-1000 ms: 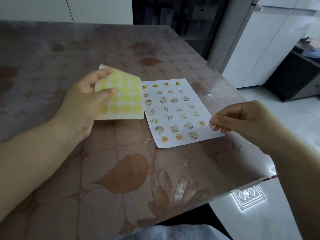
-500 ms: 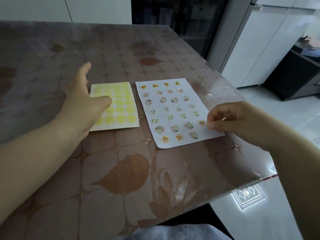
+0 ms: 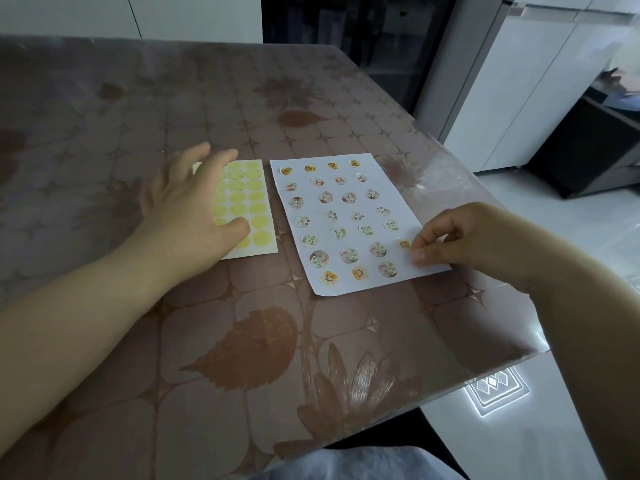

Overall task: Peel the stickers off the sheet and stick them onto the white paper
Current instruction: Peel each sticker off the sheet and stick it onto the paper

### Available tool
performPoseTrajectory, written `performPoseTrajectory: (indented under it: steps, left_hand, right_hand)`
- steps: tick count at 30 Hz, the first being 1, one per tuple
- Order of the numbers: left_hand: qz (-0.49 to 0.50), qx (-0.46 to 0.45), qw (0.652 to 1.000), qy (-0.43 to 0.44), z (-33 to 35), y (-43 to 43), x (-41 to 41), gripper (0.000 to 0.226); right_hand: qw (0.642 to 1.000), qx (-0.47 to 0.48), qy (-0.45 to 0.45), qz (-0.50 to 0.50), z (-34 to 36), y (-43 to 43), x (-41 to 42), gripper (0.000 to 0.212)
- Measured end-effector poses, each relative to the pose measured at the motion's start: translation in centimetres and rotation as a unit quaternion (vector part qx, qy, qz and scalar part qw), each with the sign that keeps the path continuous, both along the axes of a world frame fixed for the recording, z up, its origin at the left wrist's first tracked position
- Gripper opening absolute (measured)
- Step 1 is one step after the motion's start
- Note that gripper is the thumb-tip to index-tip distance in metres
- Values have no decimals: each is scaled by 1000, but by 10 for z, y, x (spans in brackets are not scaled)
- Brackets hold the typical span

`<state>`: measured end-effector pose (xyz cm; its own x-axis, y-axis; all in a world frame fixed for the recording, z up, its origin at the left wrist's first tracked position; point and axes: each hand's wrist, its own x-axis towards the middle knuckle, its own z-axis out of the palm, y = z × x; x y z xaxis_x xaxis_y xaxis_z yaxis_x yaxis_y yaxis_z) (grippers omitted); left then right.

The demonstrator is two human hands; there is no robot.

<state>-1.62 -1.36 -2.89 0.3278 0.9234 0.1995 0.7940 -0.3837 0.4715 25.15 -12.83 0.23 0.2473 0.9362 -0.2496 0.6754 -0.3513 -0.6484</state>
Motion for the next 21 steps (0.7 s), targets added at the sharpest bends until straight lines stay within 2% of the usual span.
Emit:
performPoseTrajectory:
  steps: [5,8,10,13,16,21]
  left_hand:
    - [-56,-8,998,15,0,-3,1,77]
    - [-94,-3,996,0,-1,-3,0,58]
    - [-112,0,994,1,-3,-1,0,45]
    - [-127,-3,991,29,-4,0,-1,43]
    - [-127,-1,991,46,-3,-1,-2,58]
    - [-116,15,992,56,-1,-2,-1,58]
  right_hand:
    - [999,28,15,0,-3,1,0,12]
    - [1000,21,5,21,-2,2,-1,12]
    - [999,16,-17,30,-1,4,1,22]
    - [999,-4,-49,24,-1,8,6,41]
    - [997,-10,-58,45,-2,11,7,36]
    - [998,-9,-41,48,-2,11,8,24]
